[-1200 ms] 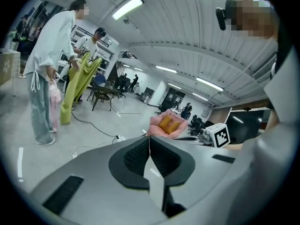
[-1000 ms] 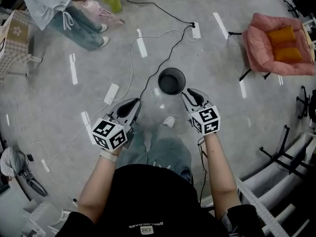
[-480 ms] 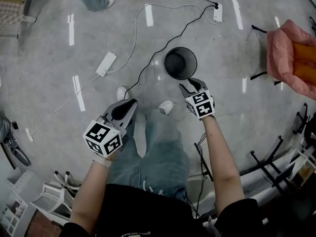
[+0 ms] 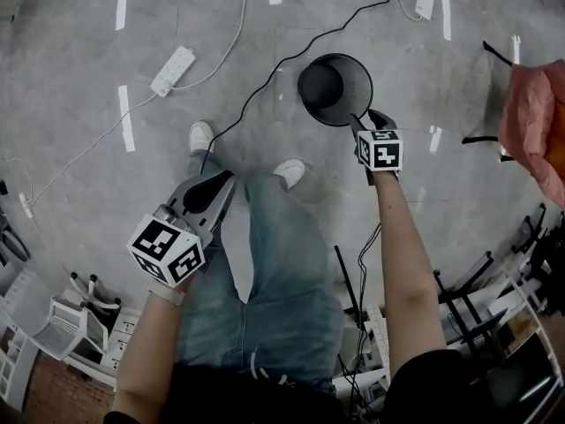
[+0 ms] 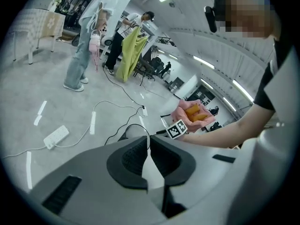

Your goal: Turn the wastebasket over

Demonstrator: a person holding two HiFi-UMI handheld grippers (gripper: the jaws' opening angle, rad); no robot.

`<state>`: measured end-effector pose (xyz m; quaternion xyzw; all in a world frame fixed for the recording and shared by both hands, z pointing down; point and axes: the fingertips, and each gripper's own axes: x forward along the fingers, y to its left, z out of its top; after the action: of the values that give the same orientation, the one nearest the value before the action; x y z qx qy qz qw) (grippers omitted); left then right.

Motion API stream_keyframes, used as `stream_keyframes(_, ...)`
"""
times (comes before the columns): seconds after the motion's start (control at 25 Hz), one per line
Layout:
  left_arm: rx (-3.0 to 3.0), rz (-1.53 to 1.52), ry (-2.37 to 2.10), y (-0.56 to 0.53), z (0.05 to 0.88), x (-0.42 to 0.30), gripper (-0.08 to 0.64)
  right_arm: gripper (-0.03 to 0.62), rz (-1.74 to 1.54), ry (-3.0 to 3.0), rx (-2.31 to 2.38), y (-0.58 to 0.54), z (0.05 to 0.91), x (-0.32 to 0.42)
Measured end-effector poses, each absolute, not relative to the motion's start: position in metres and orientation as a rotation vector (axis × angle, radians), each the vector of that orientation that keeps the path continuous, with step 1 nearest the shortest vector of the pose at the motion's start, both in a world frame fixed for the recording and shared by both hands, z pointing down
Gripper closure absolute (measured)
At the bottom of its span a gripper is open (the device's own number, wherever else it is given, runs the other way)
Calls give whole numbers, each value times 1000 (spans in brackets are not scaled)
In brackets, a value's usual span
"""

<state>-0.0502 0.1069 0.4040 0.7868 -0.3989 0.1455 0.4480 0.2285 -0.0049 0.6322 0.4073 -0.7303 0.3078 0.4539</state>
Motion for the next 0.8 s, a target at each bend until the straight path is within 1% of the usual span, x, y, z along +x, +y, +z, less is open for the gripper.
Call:
stream_keyframes(0.32, 1885, 378, -987, 106, 452, -48, 545, 393, 779, -1656, 1124, -37, 711, 290)
stream_keyframes(0.64, 1833, 372, -988, 109, 485, -47, 545, 395, 940, -1596, 1195, -49, 761, 309)
stream_keyframes(0.68, 1827, 376, -985, 110, 489, -48, 545, 417, 956, -1580, 1212, -50, 764, 312)
stream_keyframes(0.76, 1821, 381, -976, 110, 496, -48, 545, 512, 977, -1551, 1242, -54, 769, 316)
stream_keyframes(0.8, 1820, 383, -970, 110, 499, -48, 543, 528, 988, -1544, 1254, -55, 771, 316)
